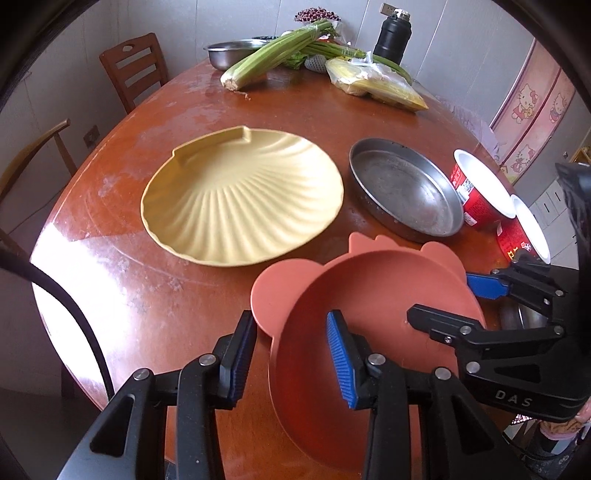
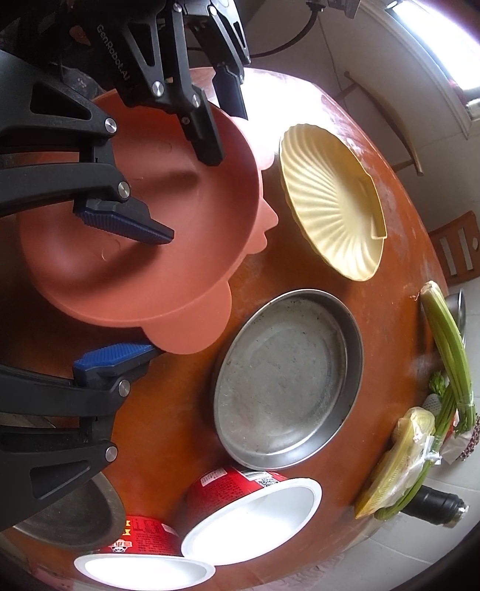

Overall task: Organize plates and bowls
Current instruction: 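Lift the orange bear-eared bowl off the table with the left gripper, then carry the orange bowl, lower it onto the table, open the left gripper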

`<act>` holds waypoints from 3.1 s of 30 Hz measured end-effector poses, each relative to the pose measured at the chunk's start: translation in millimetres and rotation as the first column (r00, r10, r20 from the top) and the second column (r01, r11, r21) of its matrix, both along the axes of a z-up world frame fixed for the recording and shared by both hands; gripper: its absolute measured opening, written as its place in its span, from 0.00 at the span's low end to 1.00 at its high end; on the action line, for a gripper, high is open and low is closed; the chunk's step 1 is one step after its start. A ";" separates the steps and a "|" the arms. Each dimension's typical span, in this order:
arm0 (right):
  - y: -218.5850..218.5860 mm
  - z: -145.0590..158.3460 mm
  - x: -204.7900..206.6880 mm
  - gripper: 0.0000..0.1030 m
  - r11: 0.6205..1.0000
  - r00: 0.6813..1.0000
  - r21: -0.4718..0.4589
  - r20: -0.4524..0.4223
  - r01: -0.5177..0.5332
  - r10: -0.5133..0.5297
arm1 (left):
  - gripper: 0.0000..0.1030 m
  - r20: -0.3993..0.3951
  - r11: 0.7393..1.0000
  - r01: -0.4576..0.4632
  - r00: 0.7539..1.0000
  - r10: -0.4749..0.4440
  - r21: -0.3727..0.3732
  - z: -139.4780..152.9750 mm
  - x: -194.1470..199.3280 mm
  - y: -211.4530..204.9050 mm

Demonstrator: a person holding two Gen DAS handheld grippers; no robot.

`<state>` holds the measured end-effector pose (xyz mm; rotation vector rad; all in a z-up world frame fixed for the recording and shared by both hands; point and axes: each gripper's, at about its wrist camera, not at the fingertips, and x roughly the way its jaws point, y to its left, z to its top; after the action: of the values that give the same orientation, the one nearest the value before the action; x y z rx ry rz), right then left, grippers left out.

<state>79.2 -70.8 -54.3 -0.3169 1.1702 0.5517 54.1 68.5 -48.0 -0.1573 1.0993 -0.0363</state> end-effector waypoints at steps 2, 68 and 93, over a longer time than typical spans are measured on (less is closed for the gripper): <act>0.8 -0.2 -3.9 0.51 1.000 1.000 0.004 0.002 -0.003 0.003 | 0.39 0.005 1.000 0.006 1.000 -0.006 0.007 -0.9 -0.4 -2.5; 118.9 49.7 88.0 0.47 0.998 0.986 -0.012 0.159 -0.056 0.057 | 0.36 0.126 0.989 -0.145 0.981 0.147 -0.027 35.7 70.7 98.8; 115.7 26.0 104.6 0.47 1.000 0.993 0.006 0.116 -0.013 0.012 | 0.36 0.104 0.988 -0.151 0.984 0.147 0.026 20.4 84.7 92.3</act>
<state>183.8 44.9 -28.2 -0.3466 1.0546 0.5409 138.9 160.7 -27.6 -0.2048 0.9834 0.1076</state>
